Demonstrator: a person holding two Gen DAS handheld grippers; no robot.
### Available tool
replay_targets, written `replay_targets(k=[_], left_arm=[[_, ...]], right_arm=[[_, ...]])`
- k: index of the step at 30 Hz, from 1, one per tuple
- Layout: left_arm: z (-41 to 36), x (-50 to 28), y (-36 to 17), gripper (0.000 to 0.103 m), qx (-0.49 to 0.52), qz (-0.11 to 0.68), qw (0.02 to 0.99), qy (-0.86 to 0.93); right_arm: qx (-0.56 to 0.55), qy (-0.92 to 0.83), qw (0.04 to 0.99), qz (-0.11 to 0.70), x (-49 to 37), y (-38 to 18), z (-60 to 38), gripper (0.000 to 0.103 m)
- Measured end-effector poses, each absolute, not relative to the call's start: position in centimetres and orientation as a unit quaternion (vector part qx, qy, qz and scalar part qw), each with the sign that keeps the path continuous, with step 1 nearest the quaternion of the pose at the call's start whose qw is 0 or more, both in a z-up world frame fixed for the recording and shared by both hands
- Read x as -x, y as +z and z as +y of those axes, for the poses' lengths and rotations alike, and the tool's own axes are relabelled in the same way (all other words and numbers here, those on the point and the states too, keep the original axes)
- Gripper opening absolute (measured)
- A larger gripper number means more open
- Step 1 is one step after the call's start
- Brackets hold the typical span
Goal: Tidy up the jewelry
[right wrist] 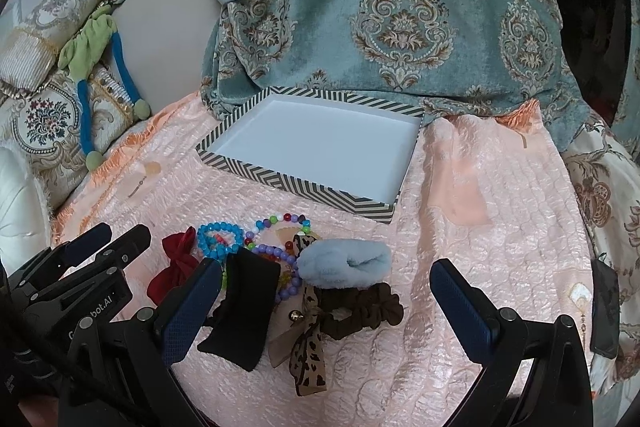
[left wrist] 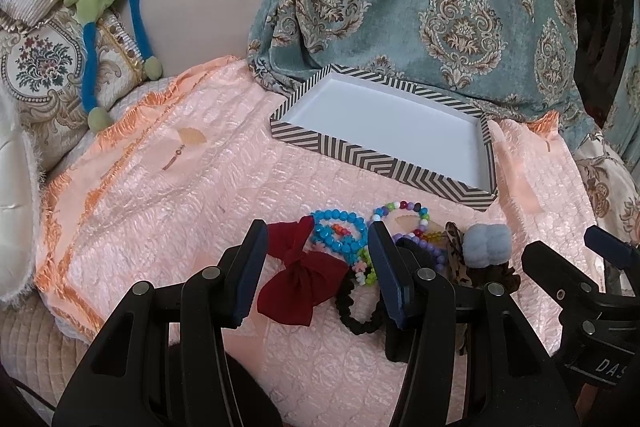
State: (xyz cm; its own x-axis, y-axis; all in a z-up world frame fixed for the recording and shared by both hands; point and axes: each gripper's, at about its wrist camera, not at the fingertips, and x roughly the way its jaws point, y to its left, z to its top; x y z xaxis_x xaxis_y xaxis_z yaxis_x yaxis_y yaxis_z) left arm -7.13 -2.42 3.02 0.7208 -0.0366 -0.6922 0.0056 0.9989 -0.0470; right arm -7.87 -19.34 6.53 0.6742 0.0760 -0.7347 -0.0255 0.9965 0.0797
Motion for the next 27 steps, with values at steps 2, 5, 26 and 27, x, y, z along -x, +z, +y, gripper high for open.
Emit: replay_targets(k=[2, 5, 26, 27], left_arm=[[-2.39, 7.08, 2.92, 0.052, 0.021, 0.375, 0.927, -0.011], [-2.39, 7.02, 2.8, 0.052, 0.021, 0.376, 0.926, -0.011], [-2.49, 7.28, 2.9, 0.052, 0.025, 0.377, 0.926, -0.013], [-2.48, 7.29, 2.89, 0.052, 0.025, 0.378, 0.925, -0.013]], right_arm=[[-0.021, 0.027, 0.916, 0.4, 7.89, 6.37, -19.23, 0.103], [-0.004, 0.026, 0.919, 0.393, 7.92, 6.17, -19.17, 0.103], [-0.015, 0.029, 0.916, 0.399, 7.95, 6.38, -19.74, 0.103], [-0.016, 0.029, 0.915, 0.401, 7.94, 6.35, -19.76, 0.103]])
